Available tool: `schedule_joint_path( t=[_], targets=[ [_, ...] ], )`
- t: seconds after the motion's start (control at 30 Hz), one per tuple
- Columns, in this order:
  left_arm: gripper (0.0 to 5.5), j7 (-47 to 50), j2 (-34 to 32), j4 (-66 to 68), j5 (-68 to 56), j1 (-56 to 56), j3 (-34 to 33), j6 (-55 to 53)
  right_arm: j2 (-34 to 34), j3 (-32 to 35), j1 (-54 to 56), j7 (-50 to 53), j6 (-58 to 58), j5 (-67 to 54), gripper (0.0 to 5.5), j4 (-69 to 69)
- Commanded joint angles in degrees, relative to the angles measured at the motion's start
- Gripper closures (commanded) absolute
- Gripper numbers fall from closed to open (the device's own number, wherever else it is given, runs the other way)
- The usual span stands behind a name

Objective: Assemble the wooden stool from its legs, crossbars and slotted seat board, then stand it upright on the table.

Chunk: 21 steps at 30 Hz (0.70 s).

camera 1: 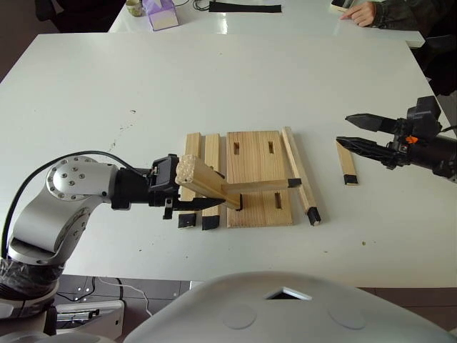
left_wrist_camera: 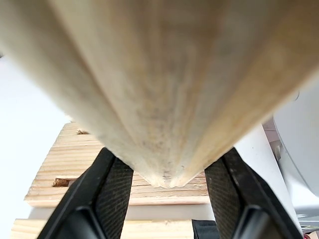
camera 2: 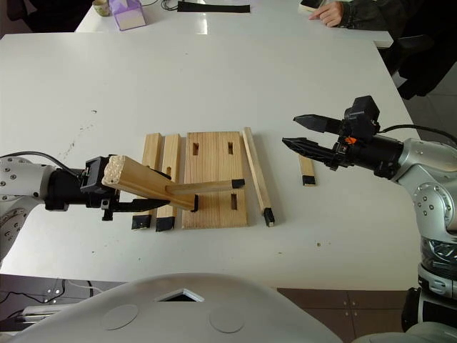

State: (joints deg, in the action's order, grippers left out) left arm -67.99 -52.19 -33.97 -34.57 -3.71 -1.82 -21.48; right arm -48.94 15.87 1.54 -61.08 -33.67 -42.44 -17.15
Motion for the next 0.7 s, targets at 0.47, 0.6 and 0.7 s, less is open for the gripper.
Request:
schedule_joint_path(
  t=[0.47,0.6,0.7],
  targets=[
    [3.44,2.17,-2.22,7.96,8.84,-2.34,8.57,-0.12,-0.05,-2.07,0.71,-0.24,0.73,1.79,2.55,-0.7],
    [3.44,4.45,-0.49,10.16,9.02,0.15,10.23,0.13,-0.14,-3.03,0.99,-0.3,0.59,1.84,2.55,-0.83],
    [3.44,6.25,0.48,11.33,8.33,2.64,10.03,0.23,-0.13,-3.28,0.99,-0.31,0.59,1.92,2.55,-0.77]
  ],
)
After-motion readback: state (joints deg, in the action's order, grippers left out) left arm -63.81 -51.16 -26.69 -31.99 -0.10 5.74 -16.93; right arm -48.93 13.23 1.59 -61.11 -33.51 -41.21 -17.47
